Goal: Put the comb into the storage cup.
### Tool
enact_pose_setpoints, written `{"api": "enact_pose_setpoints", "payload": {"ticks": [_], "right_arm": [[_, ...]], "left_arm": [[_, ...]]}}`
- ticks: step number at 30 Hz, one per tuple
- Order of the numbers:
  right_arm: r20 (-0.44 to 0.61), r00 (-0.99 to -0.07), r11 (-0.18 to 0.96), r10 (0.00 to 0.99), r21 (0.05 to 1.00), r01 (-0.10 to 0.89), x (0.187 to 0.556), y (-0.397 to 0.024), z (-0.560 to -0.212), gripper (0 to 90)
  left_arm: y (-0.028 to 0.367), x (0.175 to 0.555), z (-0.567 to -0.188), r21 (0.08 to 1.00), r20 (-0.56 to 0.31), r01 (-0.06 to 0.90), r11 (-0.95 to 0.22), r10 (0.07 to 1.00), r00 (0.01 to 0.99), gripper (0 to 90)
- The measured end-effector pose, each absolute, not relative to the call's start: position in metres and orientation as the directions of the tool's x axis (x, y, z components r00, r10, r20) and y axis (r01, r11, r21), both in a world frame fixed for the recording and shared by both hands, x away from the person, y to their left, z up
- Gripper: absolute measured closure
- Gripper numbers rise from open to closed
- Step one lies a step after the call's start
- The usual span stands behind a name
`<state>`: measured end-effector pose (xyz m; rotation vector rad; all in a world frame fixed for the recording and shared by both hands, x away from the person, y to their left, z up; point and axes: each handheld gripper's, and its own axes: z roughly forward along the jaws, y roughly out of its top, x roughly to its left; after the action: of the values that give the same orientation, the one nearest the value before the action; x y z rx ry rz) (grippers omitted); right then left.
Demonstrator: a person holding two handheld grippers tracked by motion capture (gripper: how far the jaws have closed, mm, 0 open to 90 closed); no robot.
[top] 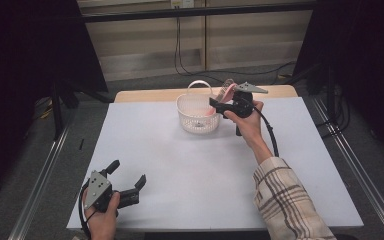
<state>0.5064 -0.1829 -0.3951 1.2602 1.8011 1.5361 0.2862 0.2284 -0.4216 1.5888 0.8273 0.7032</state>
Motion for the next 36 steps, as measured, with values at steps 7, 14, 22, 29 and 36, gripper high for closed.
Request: {"api": "enact_pose_setpoints", "payload": {"ticks": [7, 14, 22, 29, 36], "right_arm": [[0.219, -0.503, -0.043, 0.836, 0.94, 0.338, 0.51, -0.182, -0.399, 19.4], [0.222, -0.521, -0.042, 0.824, 0.942, 0.334, 0.513, -0.178, -0.405, 19.3], [0.204, -0.522, -0.022, 0.828, 0.943, 0.333, 0.51, -0.175, -0.406, 18.8], [0.19, -0.53, 0.0, 0.827, 0.941, 0.338, 0.51, -0.172, -0.408, 18.4], [0.173, -0.531, 0.018, 0.83, 0.942, 0.336, 0.509, -0.169, -0.409, 18.0]], "left_arm": [[0.228, 0.286, -0.422, 0.986, 0.0, 0.136, -0.095, 0.821, 0.571, 2.0], [0.229, 0.287, -0.422, 0.985, 0.009, 0.134, -0.105, 0.818, 0.575, 2.0], [0.228, 0.286, -0.422, 0.986, 0.002, 0.137, -0.099, 0.818, 0.575, 2.0], [0.228, 0.286, -0.422, 0.985, 0.003, 0.138, -0.1, 0.818, 0.575, 2.0], [0.227, 0.287, -0.421, 0.985, 0.007, 0.135, -0.104, 0.816, 0.577, 2.0]]}}
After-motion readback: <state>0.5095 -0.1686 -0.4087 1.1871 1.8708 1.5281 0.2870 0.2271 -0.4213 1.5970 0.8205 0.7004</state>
